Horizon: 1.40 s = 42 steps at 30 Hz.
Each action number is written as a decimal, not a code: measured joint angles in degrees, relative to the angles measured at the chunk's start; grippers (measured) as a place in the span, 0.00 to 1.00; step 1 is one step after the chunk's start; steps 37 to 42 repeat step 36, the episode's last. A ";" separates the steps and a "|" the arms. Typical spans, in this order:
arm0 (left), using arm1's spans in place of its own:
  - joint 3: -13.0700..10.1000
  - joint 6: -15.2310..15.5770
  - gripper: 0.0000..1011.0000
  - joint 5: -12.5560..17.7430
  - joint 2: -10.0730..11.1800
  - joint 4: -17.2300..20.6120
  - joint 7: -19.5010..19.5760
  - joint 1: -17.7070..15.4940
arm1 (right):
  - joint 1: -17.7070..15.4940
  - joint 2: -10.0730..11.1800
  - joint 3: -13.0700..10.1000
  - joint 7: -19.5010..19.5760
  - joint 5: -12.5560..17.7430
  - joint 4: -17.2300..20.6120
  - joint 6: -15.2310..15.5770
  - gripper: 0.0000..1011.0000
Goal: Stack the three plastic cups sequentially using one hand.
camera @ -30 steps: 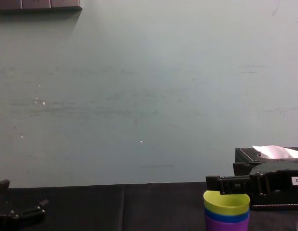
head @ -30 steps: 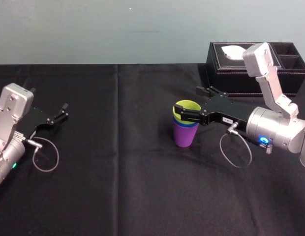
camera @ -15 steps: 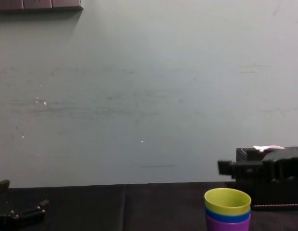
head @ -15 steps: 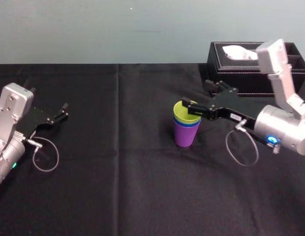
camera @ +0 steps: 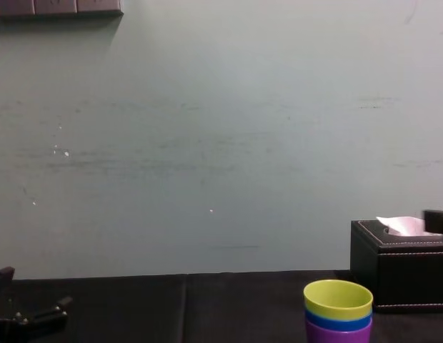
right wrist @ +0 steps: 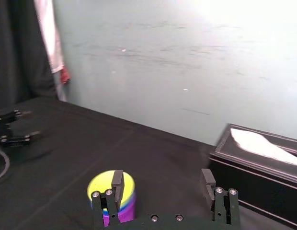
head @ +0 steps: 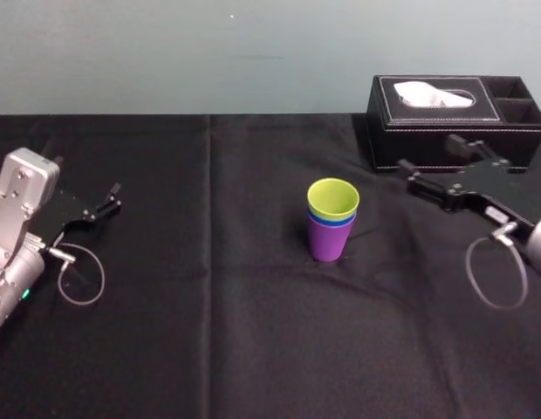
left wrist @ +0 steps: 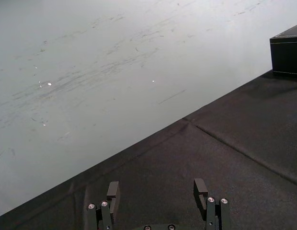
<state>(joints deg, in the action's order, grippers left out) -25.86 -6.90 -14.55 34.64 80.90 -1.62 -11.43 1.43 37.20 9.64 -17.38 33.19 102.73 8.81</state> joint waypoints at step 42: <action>0.00 0.00 1.00 0.00 0.00 0.00 0.00 0.00 | -4.30 -3.79 -5.77 1.83 -1.32 -7.58 -1.97 0.99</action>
